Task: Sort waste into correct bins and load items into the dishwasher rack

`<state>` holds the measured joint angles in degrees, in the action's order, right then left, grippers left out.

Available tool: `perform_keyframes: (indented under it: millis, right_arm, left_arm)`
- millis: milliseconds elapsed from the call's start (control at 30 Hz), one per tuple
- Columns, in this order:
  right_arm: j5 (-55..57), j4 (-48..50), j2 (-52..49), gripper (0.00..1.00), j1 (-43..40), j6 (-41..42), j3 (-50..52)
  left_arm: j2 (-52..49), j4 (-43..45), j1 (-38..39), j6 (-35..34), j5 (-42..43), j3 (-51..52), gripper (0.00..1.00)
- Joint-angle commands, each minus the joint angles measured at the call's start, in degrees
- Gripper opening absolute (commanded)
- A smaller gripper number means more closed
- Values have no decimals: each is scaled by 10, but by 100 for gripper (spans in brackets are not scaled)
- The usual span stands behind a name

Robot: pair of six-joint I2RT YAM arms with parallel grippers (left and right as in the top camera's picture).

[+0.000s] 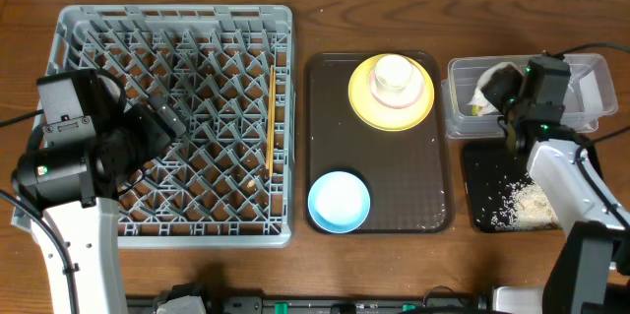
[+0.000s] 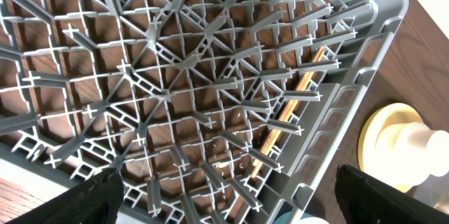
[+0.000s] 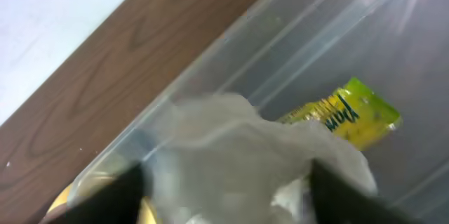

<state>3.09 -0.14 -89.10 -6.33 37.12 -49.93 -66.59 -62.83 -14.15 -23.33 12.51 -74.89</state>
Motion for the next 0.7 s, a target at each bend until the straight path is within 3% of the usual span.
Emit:
perform_keyframes:
  millis: [0, 133, 300, 400, 667]
  right_arm:
    - [-10, 24, 7, 88, -4, 1, -4]
    - [-41, 32, 33, 90, -4, -9, -4]
    - [-118, 13, 89, 74, -2, -89, -7]
    - [-144, -60, 126, 58, 7, -120, -28]
    - [-122, -312, 133, 41, 134, -257, -189]
  left_arm:
    - [-1, -1, -3, 3, -3, -7, 97]
    - [-1, -1, -3, 3, -3, -7, 97]
    - [-1, -1, -3, 3, -3, -7, 97]
    - [-1, -1, -3, 3, -3, -7, 97]
    - [-1, -1, -3, 3, -3, -7, 97]
